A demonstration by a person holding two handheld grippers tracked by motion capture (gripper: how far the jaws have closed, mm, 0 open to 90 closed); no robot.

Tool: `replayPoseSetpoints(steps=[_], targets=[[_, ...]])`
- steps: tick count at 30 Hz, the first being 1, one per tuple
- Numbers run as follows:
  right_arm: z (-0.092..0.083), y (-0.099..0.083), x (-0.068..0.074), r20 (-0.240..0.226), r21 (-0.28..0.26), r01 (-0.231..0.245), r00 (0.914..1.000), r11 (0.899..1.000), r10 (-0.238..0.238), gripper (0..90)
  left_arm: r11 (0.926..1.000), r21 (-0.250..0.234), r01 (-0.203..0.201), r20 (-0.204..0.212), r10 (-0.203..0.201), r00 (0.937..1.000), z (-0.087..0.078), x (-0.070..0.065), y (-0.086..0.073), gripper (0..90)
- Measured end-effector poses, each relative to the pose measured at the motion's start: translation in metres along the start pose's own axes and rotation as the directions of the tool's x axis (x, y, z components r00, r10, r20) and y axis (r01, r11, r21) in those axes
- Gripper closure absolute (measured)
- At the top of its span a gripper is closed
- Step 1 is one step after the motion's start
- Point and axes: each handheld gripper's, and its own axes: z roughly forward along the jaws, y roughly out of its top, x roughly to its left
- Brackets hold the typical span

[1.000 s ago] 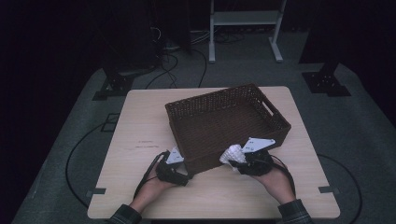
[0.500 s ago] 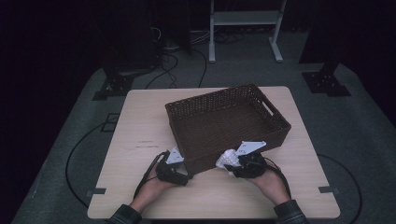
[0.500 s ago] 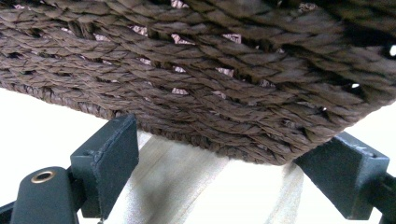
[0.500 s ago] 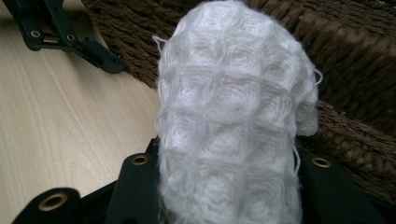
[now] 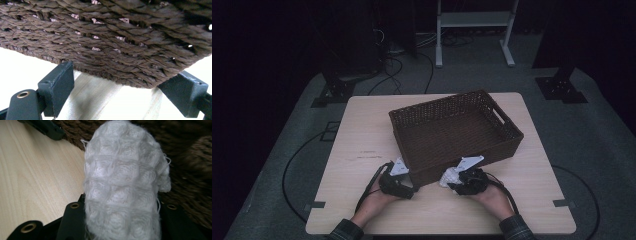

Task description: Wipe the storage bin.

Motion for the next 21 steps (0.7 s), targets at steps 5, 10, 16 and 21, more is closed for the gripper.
replayPoseSetpoints(steps=[5, 10, 16, 21], targets=[[0.003, 0.0, 0.001, -0.004, -0.004, -0.001, 1.0, 1.0, 0.001, 56.6, 1.0, 0.0, 0.001, 0.0, -0.001, 1.0, 0.0, 0.0, 0.0, 14.0], [-0.007, 0.003, 0.002, 0.003, -0.023, 0.007, 1.0, 1.0, -0.007, 56.6, 1.0, 0.0, 0.0, 0.0, 0.0, 1.0, 0.0, 0.0, 0.0, 14.0], [-0.022, 0.011, 0.005, 0.003, -0.068, 0.016, 0.9999, 0.998, -0.016, 56.6, 1.0, -0.001, 0.001, 0.0, -0.001, 1.0, 0.0, 0.0, 0.0, 14.0], [-0.034, 0.019, 0.009, -0.001, -0.111, 0.033, 0.9995, 0.993, -0.033, 56.7, 1.0, -0.001, 0.001, 0.0, -0.001, 1.0, 0.0, 0.0, 0.0, 14.0]])
